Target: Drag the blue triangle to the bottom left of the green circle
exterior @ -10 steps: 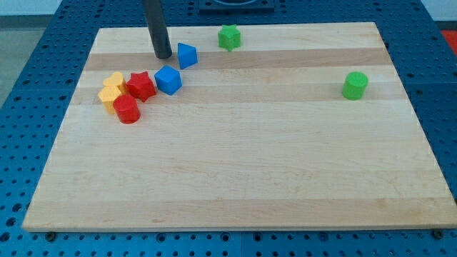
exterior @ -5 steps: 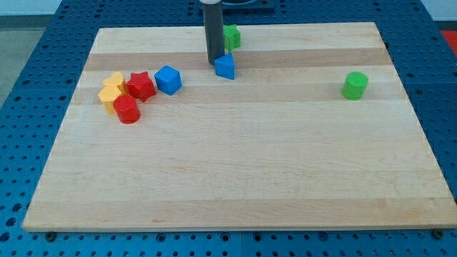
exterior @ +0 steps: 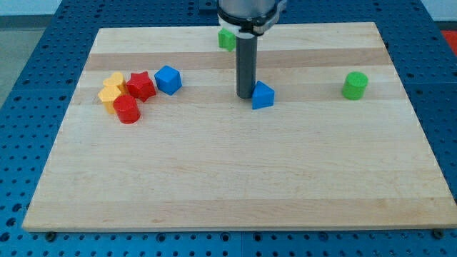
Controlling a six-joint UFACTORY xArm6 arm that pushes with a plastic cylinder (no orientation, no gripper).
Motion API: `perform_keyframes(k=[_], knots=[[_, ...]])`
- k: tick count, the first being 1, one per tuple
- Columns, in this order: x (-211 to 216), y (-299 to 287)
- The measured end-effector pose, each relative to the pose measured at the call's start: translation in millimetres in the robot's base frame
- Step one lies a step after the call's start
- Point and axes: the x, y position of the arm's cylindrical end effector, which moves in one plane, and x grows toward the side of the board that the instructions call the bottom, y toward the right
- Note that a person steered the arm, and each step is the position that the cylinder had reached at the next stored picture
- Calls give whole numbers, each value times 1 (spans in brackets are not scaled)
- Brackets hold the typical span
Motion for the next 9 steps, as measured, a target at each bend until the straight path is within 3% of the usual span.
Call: perform_keyframes(k=[4, 9], knots=[[57, 47], [58, 104]])
